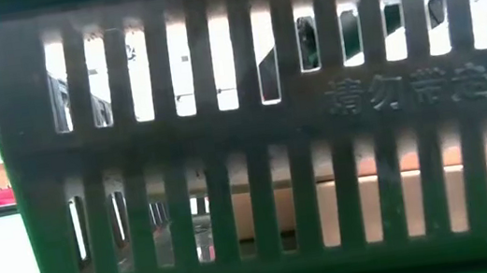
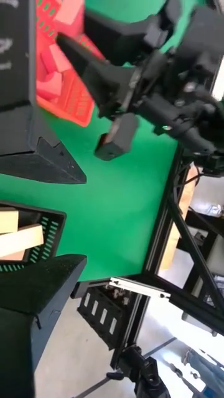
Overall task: Sort & place blocks by color
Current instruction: Put the orange block into the orange bin
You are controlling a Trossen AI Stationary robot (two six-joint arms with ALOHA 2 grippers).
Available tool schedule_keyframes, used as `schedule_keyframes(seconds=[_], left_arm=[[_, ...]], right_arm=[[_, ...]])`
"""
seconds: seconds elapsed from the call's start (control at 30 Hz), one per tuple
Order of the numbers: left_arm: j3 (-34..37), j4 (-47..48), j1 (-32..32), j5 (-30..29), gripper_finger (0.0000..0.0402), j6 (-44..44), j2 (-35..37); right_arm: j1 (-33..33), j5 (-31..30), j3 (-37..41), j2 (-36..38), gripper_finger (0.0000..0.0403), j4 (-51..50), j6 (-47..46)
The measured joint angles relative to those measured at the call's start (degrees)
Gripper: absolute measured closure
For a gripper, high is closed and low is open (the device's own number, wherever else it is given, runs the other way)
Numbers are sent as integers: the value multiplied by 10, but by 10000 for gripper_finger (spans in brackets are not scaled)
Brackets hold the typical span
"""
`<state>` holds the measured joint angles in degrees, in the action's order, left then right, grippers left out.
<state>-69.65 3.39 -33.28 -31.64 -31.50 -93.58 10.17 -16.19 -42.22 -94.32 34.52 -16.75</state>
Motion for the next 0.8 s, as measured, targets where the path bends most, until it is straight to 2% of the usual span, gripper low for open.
schedule_keyframes(seconds=[0.17, 0.47, 0.8], left_arm=[[0, -1, 2, -5, 206, 10, 0], [0, -1, 2, -5, 206, 10, 0], [0, -3, 2, -5, 206, 9, 0]], right_arm=[[1, 0, 0, -29, 275, 5, -23], [2, -1, 0, -30, 268, 3, -17], [4, 0, 0, -20, 185, -14, -21]])
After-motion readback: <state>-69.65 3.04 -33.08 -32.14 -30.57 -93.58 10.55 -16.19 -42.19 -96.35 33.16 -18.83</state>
